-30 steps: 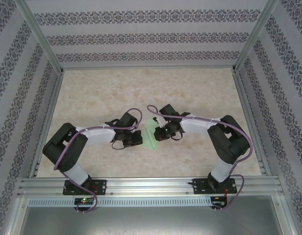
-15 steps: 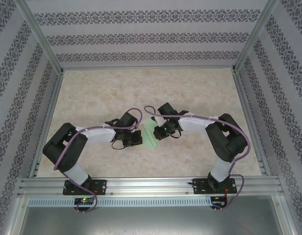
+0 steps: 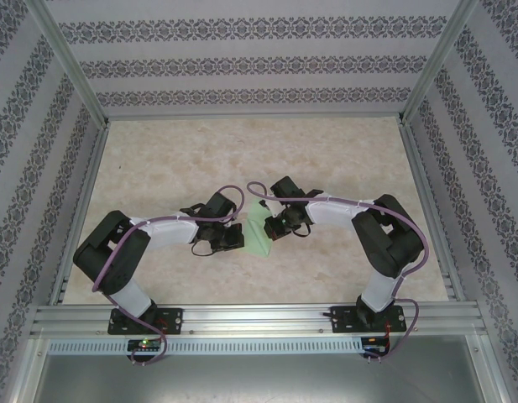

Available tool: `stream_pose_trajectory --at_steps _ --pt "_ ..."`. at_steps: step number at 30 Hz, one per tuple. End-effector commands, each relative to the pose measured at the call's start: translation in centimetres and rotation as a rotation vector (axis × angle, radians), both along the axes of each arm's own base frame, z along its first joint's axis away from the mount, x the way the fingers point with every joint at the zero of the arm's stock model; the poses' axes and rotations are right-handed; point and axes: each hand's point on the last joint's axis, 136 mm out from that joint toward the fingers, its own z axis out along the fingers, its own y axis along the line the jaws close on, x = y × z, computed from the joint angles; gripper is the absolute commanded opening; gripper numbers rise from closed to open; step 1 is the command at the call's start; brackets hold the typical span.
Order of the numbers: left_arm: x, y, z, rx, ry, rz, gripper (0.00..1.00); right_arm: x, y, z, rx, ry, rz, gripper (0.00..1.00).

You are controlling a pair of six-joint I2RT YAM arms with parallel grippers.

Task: Fold a paper plane with a square sheet of paper (pick it up from the middle)
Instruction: Fold the triangle a second time at the center of the table.

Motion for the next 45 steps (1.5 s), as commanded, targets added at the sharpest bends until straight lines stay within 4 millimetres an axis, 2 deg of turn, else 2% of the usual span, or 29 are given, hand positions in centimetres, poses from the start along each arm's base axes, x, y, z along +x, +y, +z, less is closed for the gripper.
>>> stream_pose_trajectory --at_steps 1,7,21,29,41,45 --pt "-0.9 0.9 -1.3 0.082 0.026 -0.018 0.0 1.4 0.5 0.6 0.016 -0.044 0.009 0.01" --pt "-0.8 0.9 -1.1 0.083 0.022 -0.02 0.0 1.6 0.9 1.3 0.037 -0.056 0.014 0.01" --pt "-0.4 1.0 -0.6 0.095 0.003 -0.016 0.0 1.2 0.9 0.8 0.02 -0.022 0.035 0.02" --pt "-0.6 1.1 -0.9 0.1 0.012 -0.022 0.0 2.0 1.4 1.6 0.035 -0.06 0.044 0.03" --pt "-0.4 1.1 -0.8 0.106 0.008 -0.02 0.0 1.5 1.7 1.4 0.033 -0.028 0.083 0.04" --pt "-0.3 1.2 -0.7 0.11 0.0 -0.018 0.0 1.6 1.9 1.9 0.053 -0.056 0.089 0.04"
